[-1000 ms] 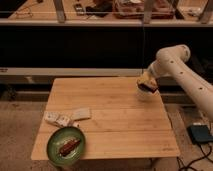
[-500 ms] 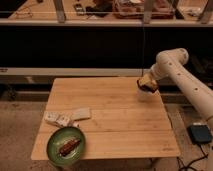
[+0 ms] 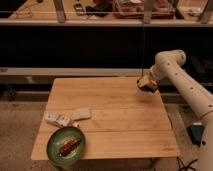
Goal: Place the eraser on the white sponge
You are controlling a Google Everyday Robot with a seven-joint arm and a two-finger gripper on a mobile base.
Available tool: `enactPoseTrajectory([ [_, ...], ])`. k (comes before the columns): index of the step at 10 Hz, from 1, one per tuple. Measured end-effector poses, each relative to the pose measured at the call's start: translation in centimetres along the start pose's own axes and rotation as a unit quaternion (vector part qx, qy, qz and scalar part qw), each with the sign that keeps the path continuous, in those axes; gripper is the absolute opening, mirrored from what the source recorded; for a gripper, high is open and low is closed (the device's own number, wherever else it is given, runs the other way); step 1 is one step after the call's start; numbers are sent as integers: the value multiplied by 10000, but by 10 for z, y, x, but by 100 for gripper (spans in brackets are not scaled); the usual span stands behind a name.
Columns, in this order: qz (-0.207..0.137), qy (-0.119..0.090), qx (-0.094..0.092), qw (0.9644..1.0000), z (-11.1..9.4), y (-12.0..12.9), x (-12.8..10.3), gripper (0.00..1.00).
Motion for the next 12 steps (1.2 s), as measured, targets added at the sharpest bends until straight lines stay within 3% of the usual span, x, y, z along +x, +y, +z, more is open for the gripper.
enactPoseTrajectory([
  [1,-4,-15,1,10000,2,0,0,77],
  [5,23,-94,61,9999,12,0,-4,40],
  [7,54,-102,116,9999,12,-1,-7,28],
  [10,384,60,54,9992,-16,11,3,27],
  [12,662,265,-54,9974,-54,19,19,27],
])
